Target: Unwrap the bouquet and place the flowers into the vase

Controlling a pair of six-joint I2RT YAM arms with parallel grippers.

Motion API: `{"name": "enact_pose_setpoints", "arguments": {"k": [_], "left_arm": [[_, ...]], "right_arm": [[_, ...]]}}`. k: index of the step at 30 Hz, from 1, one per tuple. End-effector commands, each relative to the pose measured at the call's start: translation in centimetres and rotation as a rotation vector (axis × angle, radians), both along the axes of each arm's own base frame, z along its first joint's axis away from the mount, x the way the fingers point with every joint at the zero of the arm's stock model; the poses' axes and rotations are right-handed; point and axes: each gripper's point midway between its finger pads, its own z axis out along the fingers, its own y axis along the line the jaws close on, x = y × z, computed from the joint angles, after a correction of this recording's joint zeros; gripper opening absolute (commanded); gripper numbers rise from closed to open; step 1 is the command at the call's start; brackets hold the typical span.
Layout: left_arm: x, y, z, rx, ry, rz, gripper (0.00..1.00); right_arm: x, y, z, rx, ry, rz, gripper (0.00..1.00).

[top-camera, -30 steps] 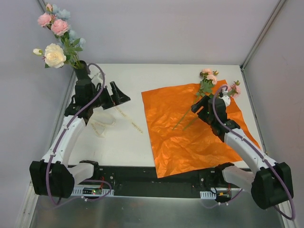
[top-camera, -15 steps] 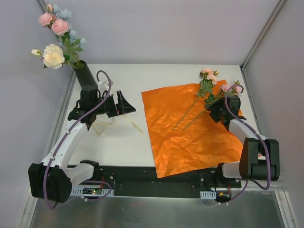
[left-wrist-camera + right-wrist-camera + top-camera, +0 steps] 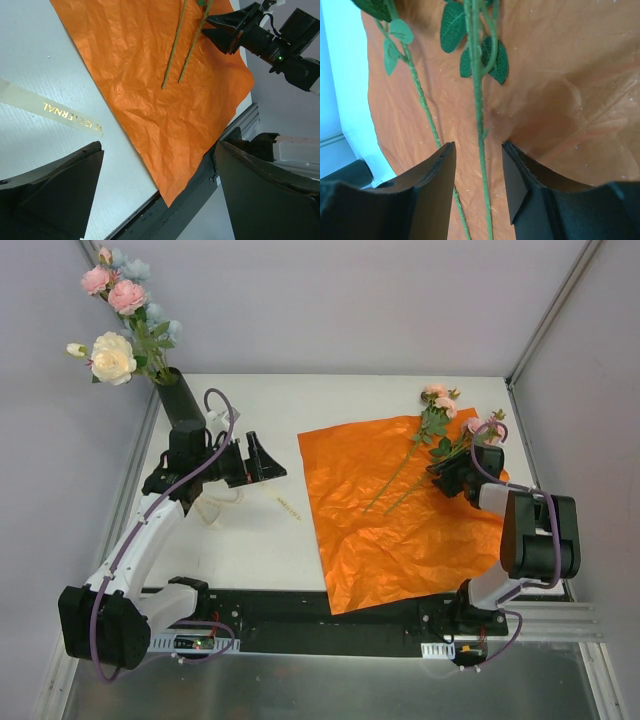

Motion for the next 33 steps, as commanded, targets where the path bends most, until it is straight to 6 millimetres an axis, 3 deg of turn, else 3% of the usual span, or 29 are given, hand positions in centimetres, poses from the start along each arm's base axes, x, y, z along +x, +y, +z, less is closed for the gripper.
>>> {"name": "enact_pose_setpoints", "arguments": {"k": [1, 19, 26, 33], "left_arm": [[-0.3, -0.2, 0.6, 0.003, -0.037, -0.017, 0.99], [-0.4, 0.1, 0.7, 0.026, -0.065, -0.014, 0.99], [-0.5, 0.1, 1.0, 0.024, -0.076, -0.023, 0.99], [-0.3, 1.1, 0.9, 0.079, -0.111, 0.022, 0.99]], "right_arm": [[2.0, 0.2, 1.4, 0.052, -0.073, -0.008, 0.48], [2.7, 0.2, -0.7, 0.109, -0.046, -0.013, 0.39], [2.9, -0.2, -0.3, 0.114, -0.060, -0.021, 0.22], [3.4, -0.4, 2.1, 0.089, -0.136, 0.014, 0.02]]}}
